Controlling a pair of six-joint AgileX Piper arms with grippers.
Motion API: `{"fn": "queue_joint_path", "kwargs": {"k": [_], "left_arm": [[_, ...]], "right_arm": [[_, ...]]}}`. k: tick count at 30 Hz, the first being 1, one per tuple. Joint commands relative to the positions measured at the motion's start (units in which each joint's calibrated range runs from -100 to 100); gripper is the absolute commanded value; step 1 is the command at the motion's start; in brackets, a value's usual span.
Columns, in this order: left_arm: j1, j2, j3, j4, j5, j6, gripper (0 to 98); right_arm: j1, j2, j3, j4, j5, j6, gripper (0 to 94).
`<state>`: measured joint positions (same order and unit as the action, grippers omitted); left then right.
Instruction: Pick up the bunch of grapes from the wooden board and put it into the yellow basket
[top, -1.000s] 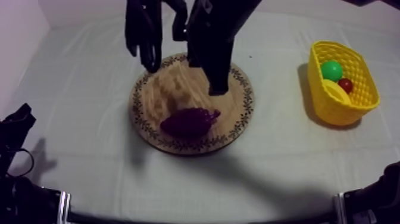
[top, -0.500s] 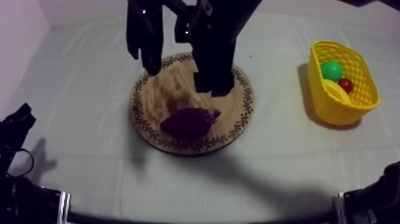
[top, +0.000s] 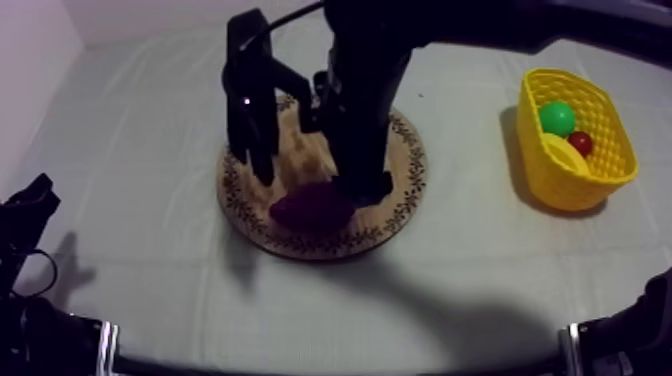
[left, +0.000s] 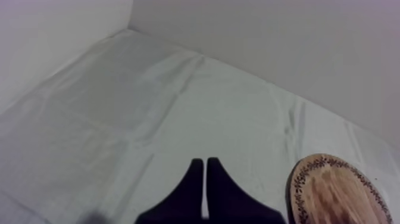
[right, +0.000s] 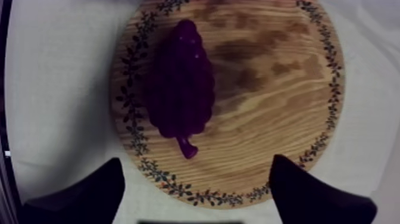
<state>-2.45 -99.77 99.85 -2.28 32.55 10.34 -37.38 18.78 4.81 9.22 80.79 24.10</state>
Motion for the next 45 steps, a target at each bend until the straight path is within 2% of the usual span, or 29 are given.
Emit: {"fn": "queue_joint_path", "kwargs": {"k": [1, 15, 32, 36, 45], "left_arm": [[0.02, 0.03, 0.04, 0.01, 0.03, -0.01, 0.0], [0.02, 0.03, 0.04, 0.01, 0.03, -0.01, 0.0], [0.02, 0.03, 0.04, 0.01, 0.03, -0.01, 0.0], [0.02, 0.03, 0.04, 0.01, 0.03, -0.01, 0.0], [0.02, 0.03, 0.04, 0.01, 0.03, -0.01, 0.0]], "right_arm": [[0.17, 2.08, -0.21, -0.19, -0.07, 0.11, 81.6], [-0.69, 10.79, -1.51, -1.97, -0.7, 0.09, 82.1], [-0.74, 19.72, -8.09, -2.38, -0.91, -0.54, 80.1], [-0.83, 20.56, -9.22, -2.61, -0.62, -0.6, 74.2], [-0.98, 21.09, -9.72, -2.73, -0.92, -1.1, 51.5]]}}
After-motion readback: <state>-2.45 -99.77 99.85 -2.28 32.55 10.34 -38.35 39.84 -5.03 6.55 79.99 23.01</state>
